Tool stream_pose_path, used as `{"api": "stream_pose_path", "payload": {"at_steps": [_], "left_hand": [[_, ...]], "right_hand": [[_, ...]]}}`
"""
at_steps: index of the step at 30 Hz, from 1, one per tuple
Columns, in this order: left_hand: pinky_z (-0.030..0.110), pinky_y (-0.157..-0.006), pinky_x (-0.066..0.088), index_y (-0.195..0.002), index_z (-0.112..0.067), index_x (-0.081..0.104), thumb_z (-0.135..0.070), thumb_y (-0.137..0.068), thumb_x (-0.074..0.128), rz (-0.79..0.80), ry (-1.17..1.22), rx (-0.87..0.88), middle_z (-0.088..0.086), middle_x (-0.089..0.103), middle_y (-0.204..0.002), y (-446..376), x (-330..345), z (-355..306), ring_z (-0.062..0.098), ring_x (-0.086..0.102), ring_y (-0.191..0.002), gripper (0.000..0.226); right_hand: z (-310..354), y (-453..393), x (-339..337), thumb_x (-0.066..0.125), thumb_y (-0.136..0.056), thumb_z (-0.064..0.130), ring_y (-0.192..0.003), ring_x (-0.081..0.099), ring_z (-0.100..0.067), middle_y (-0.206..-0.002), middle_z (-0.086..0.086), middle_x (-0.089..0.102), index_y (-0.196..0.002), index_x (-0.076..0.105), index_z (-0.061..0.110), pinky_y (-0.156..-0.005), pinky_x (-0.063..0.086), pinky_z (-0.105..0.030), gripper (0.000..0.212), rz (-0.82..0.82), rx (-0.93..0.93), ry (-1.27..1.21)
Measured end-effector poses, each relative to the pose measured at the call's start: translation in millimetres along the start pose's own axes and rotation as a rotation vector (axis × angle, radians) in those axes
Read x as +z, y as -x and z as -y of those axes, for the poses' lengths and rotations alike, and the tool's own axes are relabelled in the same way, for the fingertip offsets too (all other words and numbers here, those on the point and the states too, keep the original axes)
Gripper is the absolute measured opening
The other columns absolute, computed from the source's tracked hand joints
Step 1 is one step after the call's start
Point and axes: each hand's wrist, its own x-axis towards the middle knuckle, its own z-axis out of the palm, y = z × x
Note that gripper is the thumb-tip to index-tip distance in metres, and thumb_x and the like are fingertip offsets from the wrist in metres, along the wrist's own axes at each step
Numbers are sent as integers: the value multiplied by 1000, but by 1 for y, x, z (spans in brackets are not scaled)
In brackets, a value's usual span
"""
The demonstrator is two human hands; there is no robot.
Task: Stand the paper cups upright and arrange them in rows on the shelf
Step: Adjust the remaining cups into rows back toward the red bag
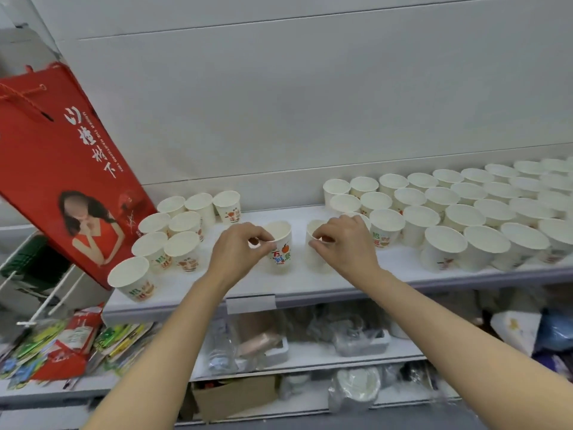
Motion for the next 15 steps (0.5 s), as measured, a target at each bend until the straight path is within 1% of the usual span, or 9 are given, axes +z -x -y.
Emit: {"api": "stream_pose_path", "payload": {"at_steps": [2,4,6,8,10,12,15], "left_hand": [[30,-73,49,-84,-32,74,-37,-81,76,28,17,36,-18,66,-89,10,18,-23,4,56,-85,6],[33,-75,50,-86,-31,74,-39,-81,75,55,26,70,-18,66,-91,16,37,-45,5,56,-87,9],[36,-76,51,-87,-31,74,-40,-82,74,69,28,103,-17,66,-92,19,56,-65,6,55,-88,10],[35,-76,51,-87,-31,73,-40,-84,72,70,20,123,-16,66,-94,19,70,-83,6,53,-88,9],[32,-76,50,-87,-31,72,-39,-85,72,78,-9,125,-15,66,-95,17,81,-99,6,53,-88,8],[30,-75,48,-88,-30,72,-37,-86,71,97,-54,120,-13,66,-97,14,89,-108,7,53,-88,8],[30,-74,48,-89,-29,72,-37,-85,72,125,-106,104,-12,67,-98,11,97,-111,7,54,-88,8]], "right_hand": [[-14,23,-22,75,-74,27,-65,51,-19,-64,4,61,-68,69,18,-65,33,-30,13,-41,16,23],[-31,40,-40,76,-74,24,-65,53,-21,-65,2,62,-68,69,16,-63,37,-31,12,-71,51,71],[-48,51,-54,76,-74,22,-64,54,-21,-65,0,63,-68,69,14,-60,39,-29,12,-79,129,107],[-65,56,-61,75,-74,22,-64,55,-22,-65,-2,63,-67,69,13,-58,39,-28,12,-70,190,146],[-77,55,-63,73,-76,25,-69,56,-23,-70,-3,65,-72,70,14,-61,39,-29,13,-11,245,181],[-83,52,-63,71,-80,30,-77,55,-22,-79,-3,67,-80,71,15,-67,39,-30,16,71,279,195],[-85,48,-66,70,-80,39,-86,55,-20,-91,-1,67,-94,71,16,-73,40,-30,28,172,276,124]]}}
